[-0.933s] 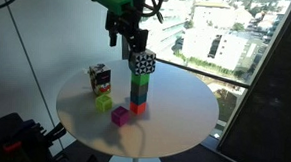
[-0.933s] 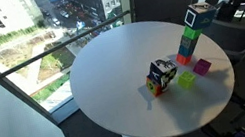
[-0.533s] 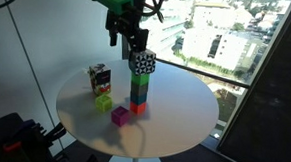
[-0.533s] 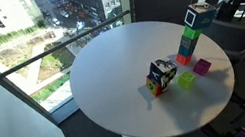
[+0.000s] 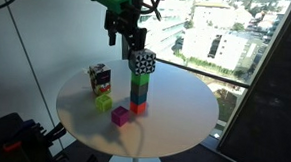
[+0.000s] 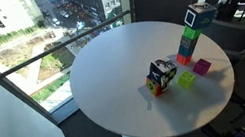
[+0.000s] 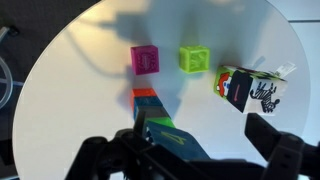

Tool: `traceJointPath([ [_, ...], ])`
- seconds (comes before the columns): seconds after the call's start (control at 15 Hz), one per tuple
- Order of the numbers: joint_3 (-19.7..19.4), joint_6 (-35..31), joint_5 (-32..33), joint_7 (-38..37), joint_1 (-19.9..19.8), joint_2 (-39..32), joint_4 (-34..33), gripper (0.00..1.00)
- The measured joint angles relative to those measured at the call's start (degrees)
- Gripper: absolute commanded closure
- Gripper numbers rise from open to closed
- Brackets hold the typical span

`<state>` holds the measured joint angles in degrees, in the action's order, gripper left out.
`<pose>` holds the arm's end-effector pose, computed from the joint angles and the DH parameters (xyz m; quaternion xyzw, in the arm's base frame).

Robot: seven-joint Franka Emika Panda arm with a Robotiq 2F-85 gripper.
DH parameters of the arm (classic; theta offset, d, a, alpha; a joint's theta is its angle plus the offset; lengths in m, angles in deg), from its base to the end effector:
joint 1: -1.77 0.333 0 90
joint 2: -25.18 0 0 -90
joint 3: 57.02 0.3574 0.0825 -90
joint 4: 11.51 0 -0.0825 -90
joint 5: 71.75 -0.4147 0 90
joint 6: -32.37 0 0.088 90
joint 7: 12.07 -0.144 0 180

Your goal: Remove the block with an owl from the stack and stack it on top of the block with a zebra image on top of it

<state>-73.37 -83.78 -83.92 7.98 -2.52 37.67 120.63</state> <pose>0.4600 -0.1549 0.4159 -0.9904 0.0509 -0.0087 0.1286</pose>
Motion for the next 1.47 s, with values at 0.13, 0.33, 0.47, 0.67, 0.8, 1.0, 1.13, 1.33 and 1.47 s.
traceJointPath([
  [0.13, 1.2, -1.1, 0.0, -0.4, -0.1, 0.0, -0.1, 0.00],
  [0.33, 2.8, -4.1, 0.6, -1.6, -0.2, 0.0, -0.4, 0.00],
  [0.47, 3.6, -6.5, 1.9, -3.1, -0.2, 0.1, -0.6, 0.00],
  [0.67, 4.7, -9.2, 5.2, -6.3, -0.3, 0.1, -1.1, 0.00],
  [0.8, 5.4, -10.2, 8.2, -9.1, -0.5, 0.0, -1.6, 0.00],
  [1.0, 6.3, -10.4, 12.6, -13.5, -1.0, 0.0, -2.6, 0.00],
  [1.13, 6.9, -10.4, 14.5, -16.2, -1.3, -0.2, -3.2, 0.00],
  [1.33, 7.6, -9.6, 16.1, -19.6, -1.7, -0.7, -3.7, 0.00],
  [1.47, 8.0, -7.8, 16.3, -21.1, -1.7, -1.3, -4.3, 0.00],
])
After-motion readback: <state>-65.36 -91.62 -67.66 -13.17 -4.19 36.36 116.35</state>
